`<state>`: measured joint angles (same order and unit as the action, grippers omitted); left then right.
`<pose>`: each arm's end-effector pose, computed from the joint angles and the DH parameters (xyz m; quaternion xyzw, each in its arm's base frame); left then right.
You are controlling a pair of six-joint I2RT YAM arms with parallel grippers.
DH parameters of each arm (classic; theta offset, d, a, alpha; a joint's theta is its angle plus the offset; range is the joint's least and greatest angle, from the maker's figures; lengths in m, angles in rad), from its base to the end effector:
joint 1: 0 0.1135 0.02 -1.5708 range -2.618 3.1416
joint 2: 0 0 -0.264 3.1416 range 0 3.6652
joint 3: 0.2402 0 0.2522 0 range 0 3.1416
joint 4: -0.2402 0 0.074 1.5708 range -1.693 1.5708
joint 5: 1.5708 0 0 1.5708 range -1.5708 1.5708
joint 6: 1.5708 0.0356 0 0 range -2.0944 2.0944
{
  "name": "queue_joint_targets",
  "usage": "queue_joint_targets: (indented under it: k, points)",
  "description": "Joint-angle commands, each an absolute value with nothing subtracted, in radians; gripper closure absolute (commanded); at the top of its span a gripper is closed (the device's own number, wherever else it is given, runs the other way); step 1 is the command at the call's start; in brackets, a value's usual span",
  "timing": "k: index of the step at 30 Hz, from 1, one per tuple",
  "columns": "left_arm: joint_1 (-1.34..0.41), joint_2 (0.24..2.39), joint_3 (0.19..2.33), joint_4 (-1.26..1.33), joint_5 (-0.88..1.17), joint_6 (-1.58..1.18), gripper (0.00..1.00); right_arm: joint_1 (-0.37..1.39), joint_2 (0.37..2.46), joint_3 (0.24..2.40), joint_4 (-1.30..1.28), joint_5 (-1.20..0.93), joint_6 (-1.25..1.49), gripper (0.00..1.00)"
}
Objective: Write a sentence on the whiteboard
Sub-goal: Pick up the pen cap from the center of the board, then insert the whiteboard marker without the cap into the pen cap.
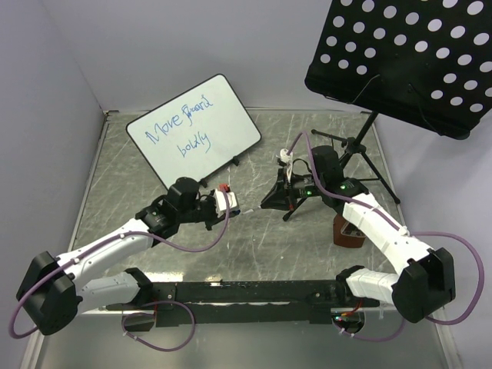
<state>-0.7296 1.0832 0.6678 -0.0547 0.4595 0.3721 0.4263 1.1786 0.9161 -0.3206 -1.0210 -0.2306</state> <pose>0.1677 -0.1711 0.2548 0.5359 0.6448 -0.2816 0.4666 0.2137 0.1304 0.3008 -0.4670 0.6525 0.4686 0.3696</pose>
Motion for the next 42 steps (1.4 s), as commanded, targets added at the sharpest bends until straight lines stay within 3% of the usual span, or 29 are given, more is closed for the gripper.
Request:
queue_joint_targets:
  k: [1, 42]
  points:
    - [-0.752, 1.104, 0.709, -0.008, 0.502, 0.384, 0.99, 0.434, 1.178, 0.960, -0.302, -1.020, -0.255, 1.00]
    - [-0.756, 1.111, 0.699, 0.018, 0.492, 0.344, 0.99, 0.439, 1.200, 0.962, -0.304, -1.002, -0.255, 1.00]
